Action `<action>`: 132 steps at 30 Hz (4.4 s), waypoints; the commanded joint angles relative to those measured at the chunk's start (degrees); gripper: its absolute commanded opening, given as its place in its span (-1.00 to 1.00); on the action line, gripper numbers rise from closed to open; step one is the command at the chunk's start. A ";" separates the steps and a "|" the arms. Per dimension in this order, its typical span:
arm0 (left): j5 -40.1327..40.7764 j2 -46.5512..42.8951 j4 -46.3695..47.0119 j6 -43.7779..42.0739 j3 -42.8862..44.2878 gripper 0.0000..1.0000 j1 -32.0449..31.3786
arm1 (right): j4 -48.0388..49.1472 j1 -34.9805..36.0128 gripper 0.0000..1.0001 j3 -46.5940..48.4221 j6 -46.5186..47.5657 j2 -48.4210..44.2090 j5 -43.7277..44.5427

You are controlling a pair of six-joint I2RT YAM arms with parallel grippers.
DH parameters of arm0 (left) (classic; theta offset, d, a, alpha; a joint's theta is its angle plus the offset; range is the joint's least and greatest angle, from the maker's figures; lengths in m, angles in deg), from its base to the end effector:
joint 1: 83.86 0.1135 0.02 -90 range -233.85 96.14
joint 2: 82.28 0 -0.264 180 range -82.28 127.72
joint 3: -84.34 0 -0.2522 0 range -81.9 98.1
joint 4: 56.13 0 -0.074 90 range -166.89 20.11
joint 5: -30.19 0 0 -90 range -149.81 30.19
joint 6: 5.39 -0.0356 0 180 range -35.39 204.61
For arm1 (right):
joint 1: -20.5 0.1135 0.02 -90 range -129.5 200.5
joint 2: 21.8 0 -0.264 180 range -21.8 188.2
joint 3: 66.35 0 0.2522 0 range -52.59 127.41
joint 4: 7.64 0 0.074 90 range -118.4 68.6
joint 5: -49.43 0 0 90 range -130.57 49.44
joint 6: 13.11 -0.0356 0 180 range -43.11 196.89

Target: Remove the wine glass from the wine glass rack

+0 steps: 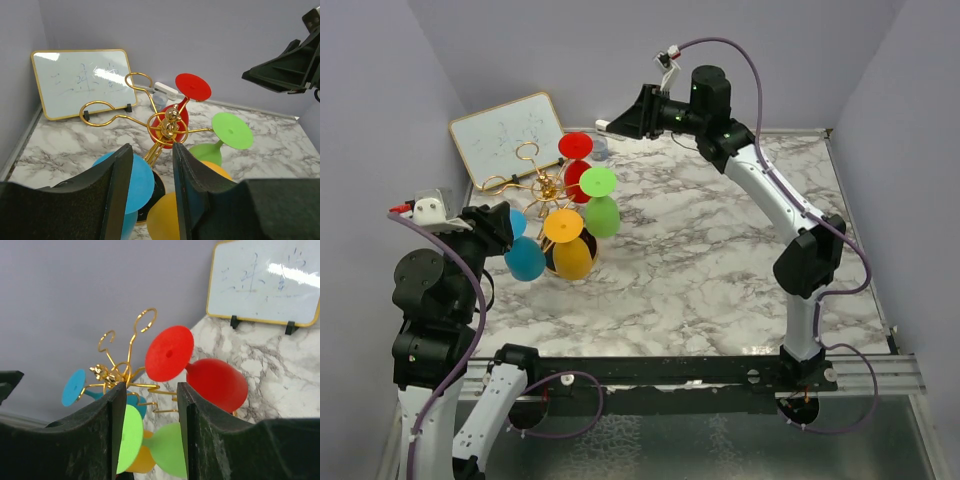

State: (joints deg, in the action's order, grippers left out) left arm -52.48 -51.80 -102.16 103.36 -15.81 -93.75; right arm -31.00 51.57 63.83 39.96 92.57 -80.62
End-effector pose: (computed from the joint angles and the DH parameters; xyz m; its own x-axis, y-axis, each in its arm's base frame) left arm 0.0656 -0.0068 0.4452 0.0399 -0.3306 -0.9429 0.0609 0.9427 -0.3279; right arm 0.3924 0.2632 0.4094 -0.6556 0.1419 -0.7416 -0.6849 0.3017 0.6632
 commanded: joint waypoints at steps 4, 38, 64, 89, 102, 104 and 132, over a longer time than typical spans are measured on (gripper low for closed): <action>-0.48 -0.60 -0.30 0.58 -0.56 -0.19 -0.23 | -6.14 0.40 0.03 11.02 0.21 3.90 -1.92; 0.06 0.62 -0.01 1.29 -3.17 -0.19 -0.27 | -12.84 1.83 0.01 26.22 0.38 18.31 1.29; 0.58 0.59 0.46 1.11 -5.75 -0.19 -0.26 | -12.18 4.34 -0.28 26.83 0.76 21.11 2.83; 0.54 0.33 0.52 1.38 -6.38 -0.19 -0.27 | -7.81 4.90 -0.98 20.52 -2.13 14.65 -0.90; 0.05 0.19 0.93 2.10 -6.91 -0.19 -0.23 | -7.90 5.77 -0.98 19.55 -2.75 12.84 -2.58; -0.08 0.14 0.98 2.22 -6.92 -0.19 -0.29 | -7.94 6.04 -0.98 19.20 -2.75 12.45 -2.83; 0.03 -1.09 0.33 2.65 -7.46 -0.19 -0.22 | -4.41 6.94 -0.98 15.32 -5.44 9.74 -3.83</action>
State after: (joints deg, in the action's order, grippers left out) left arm -52.48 -51.91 -102.51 105.72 -22.81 -93.75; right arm -37.80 57.69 80.22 34.89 105.92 -83.90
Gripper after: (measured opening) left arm 0.405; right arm 0.019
